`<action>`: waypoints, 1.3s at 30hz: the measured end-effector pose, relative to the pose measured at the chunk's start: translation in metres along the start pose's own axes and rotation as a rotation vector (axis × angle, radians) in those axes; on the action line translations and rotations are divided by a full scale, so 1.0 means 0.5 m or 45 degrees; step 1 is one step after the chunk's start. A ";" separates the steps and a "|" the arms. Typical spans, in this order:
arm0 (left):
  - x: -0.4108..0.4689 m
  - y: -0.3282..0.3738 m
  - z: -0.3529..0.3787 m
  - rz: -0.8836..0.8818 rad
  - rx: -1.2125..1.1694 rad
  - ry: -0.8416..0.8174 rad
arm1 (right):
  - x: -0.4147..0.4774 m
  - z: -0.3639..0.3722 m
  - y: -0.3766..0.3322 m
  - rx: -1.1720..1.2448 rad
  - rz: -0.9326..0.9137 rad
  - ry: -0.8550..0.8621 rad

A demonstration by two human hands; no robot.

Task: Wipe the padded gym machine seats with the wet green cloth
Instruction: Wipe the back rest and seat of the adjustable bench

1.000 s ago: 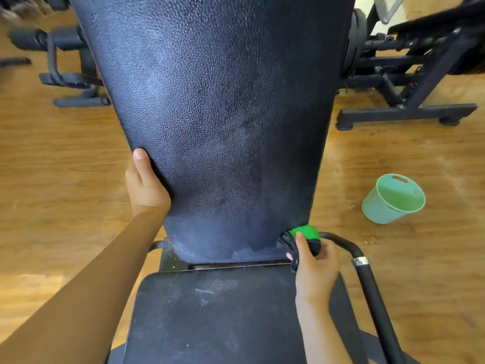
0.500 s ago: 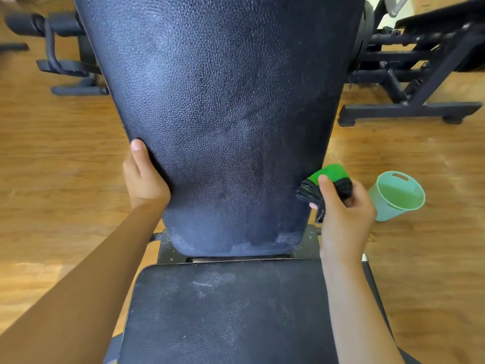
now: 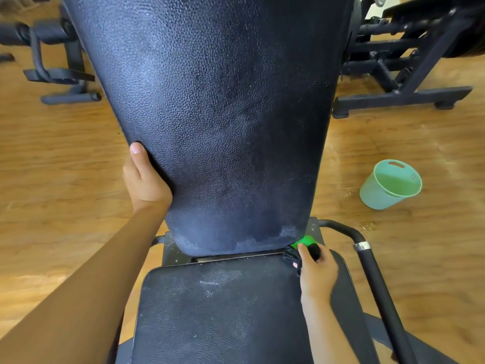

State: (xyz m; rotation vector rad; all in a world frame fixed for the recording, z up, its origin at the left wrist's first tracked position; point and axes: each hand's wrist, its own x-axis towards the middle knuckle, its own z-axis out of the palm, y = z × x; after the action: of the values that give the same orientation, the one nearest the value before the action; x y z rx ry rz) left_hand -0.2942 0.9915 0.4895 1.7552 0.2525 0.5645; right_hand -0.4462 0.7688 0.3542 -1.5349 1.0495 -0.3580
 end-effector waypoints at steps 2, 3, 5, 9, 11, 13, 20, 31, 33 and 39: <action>0.002 -0.003 0.000 -0.008 0.001 0.010 | -0.008 0.008 -0.026 0.155 0.034 0.042; 0.003 -0.003 0.001 -0.021 0.006 0.016 | -0.012 0.012 -0.046 0.255 0.028 0.056; 0.004 -0.001 0.002 -0.035 0.006 0.009 | -0.020 0.019 -0.093 0.376 -0.052 0.069; 0.005 -0.008 0.000 -0.019 -0.011 -0.009 | -0.031 0.020 -0.117 0.402 -0.191 0.053; 0.008 -0.011 0.000 -0.006 -0.023 -0.004 | -0.044 0.024 -0.090 0.367 -0.161 0.030; 0.009 -0.014 0.002 0.000 -0.033 -0.014 | -0.051 0.030 -0.063 0.340 -0.121 0.064; 0.012 -0.021 0.000 -0.011 -0.018 -0.020 | -0.072 0.042 0.001 0.075 -0.004 0.069; 0.014 -0.020 -0.001 0.020 -0.011 -0.037 | -0.080 0.073 -0.098 0.353 -0.083 0.073; 0.013 -0.020 -0.002 0.019 -0.008 -0.030 | -0.085 0.064 -0.094 0.305 -0.143 0.053; 0.011 -0.017 -0.001 0.044 0.005 -0.029 | -0.096 0.059 -0.021 0.090 -0.042 0.019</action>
State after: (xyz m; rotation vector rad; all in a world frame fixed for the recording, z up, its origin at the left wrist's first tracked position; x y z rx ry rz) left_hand -0.2888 0.9966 0.4829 1.7712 0.2082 0.5691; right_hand -0.4469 0.8236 0.3714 -1.4896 1.0136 -0.4264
